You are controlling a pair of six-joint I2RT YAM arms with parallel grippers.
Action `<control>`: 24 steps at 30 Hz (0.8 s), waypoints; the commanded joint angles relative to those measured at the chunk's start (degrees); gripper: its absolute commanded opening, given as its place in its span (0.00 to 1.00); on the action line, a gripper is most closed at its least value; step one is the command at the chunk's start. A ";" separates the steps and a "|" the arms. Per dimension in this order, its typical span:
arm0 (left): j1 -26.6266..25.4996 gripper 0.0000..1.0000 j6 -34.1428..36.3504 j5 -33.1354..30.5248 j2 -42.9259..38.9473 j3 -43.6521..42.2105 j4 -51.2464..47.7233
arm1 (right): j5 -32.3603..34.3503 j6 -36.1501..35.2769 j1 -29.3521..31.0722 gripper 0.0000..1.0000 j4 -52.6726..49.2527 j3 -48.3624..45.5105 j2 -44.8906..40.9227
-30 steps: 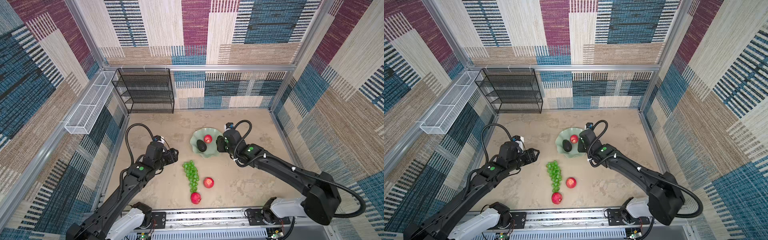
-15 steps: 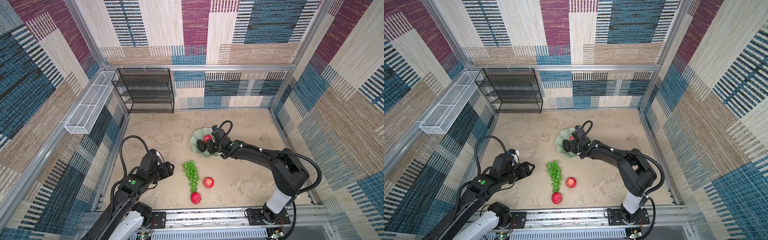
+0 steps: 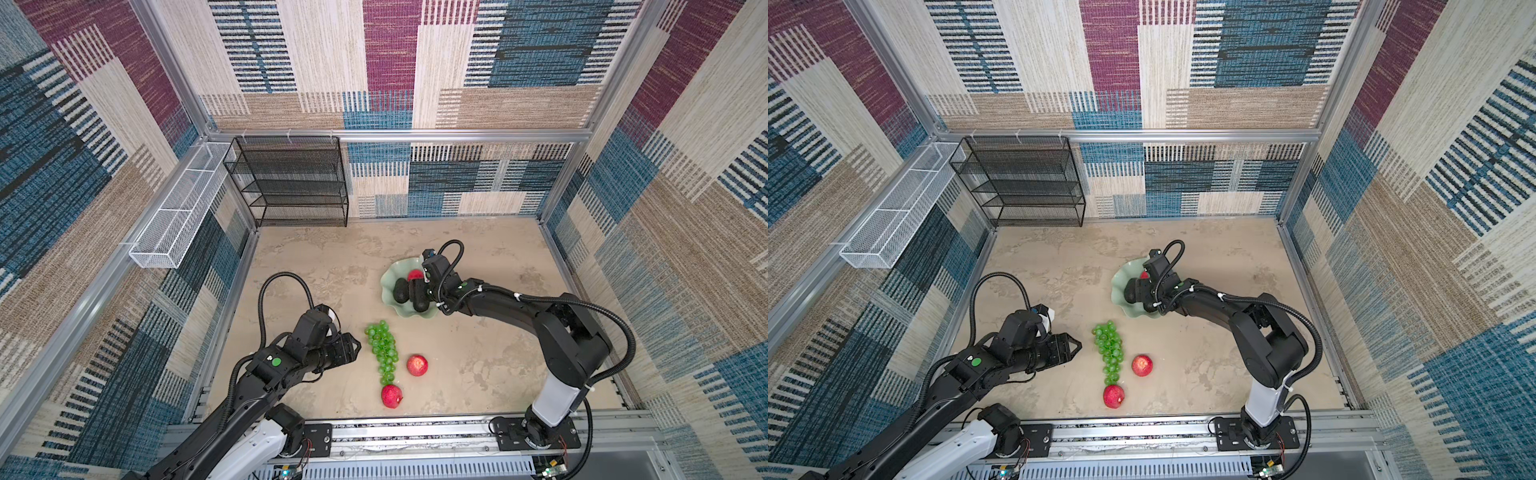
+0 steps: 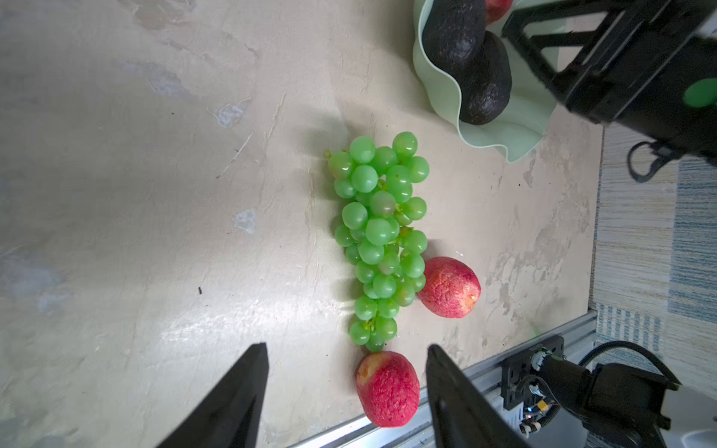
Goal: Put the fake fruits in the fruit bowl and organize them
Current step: 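Place the avocado in the bowl with right gripper while left gripper grasps an apple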
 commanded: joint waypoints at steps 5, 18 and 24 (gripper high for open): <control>-6.93 0.68 -2.57 -0.76 4.51 2.44 -0.59 | 5.63 -1.65 -0.46 0.99 0.03 -0.84 -11.64; -23.55 0.70 -3.71 -4.38 14.69 4.88 -1.20 | 7.08 2.53 -0.50 1.00 -0.04 -17.20 -27.98; -27.75 0.73 -3.53 -4.92 19.95 5.29 -0.90 | 8.30 3.39 -0.55 1.00 -1.07 -20.45 -31.89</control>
